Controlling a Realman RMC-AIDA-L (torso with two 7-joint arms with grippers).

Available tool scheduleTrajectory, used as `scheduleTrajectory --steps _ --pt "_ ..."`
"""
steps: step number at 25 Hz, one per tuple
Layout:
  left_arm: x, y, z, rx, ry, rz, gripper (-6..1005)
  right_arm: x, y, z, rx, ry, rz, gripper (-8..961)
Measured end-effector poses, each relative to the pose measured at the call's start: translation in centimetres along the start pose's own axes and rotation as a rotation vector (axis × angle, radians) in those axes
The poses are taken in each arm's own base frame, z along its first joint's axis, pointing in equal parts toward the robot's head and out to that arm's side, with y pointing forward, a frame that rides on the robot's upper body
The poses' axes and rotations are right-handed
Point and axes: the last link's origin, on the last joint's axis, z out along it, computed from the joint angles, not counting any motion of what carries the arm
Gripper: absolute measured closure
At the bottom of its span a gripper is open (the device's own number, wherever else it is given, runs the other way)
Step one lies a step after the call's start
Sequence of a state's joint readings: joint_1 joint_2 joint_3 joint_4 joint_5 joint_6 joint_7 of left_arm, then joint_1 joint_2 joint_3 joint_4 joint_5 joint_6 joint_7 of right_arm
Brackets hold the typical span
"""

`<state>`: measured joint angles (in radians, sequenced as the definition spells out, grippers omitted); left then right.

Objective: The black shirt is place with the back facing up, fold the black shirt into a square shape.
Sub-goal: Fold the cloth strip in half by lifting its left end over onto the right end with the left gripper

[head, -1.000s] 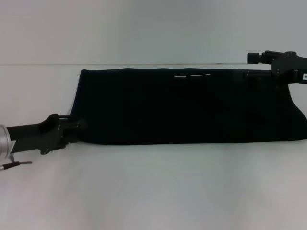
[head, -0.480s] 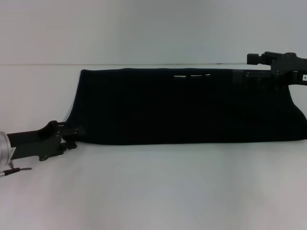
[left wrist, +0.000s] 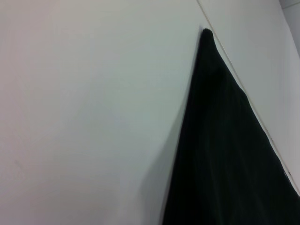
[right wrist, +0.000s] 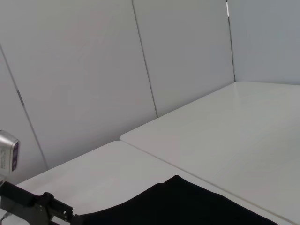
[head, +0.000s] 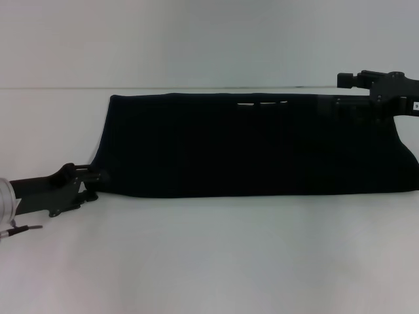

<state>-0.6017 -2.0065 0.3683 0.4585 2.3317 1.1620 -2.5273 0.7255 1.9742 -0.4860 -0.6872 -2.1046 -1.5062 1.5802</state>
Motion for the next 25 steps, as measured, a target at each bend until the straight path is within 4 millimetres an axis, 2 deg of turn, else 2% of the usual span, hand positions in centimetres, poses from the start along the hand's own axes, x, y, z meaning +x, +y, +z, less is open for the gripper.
scheduleTrajectory --steps 22,25 --pt "0.36 0.59 0.79 0.028 0.002 0.043 501 -0.06 0.03 0.04 -0.003 0.0 0.002 62" --pt "0.38 0.59 0.86 0.034 0.001 0.051 568 -0.12 0.05 0.08 -0.005 -0.001 0.001 62"
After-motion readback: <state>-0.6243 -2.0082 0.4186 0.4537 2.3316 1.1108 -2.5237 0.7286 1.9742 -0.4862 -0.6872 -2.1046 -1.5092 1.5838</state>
